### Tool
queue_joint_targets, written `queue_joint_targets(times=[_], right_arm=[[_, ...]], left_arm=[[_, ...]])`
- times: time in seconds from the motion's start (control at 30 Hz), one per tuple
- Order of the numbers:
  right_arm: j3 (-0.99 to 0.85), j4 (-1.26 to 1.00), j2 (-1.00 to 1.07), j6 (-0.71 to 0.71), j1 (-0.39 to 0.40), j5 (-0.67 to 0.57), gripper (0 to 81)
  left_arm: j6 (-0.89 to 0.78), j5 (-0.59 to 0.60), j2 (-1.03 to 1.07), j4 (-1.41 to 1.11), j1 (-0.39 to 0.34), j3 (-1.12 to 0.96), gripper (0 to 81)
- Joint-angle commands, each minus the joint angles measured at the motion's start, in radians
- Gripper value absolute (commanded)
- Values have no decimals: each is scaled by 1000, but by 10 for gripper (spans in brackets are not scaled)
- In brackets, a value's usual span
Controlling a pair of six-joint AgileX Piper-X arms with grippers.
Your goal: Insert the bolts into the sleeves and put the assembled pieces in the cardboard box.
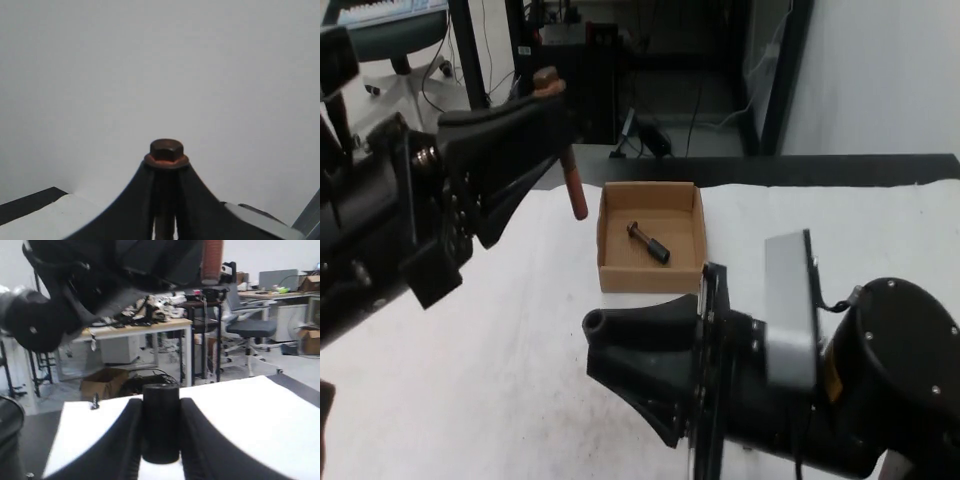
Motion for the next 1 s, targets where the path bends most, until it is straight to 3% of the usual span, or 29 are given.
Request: queue_joint_targets(times=[0.0, 0.2, 0.37, 0.77, 0.97], right_arm=[[-2, 54, -8, -139, 1, 97, 8], [-2, 60, -8, -190, -2, 166, 8], [-4, -4, -8, -103, -2, 160, 8], [-5, -94, -8, 14, -2, 32, 8], [-5, -94, -8, 58, 0, 25, 8]], left_arm=[[-16, 22, 7, -69, 1, 2, 3], [-32, 45, 7, -109, 1, 2, 3], [-39, 90, 7, -114, 1, 23, 3], [-9, 90, 7, -123, 1, 67, 3], [-8, 88, 7, -123, 1, 67, 3]])
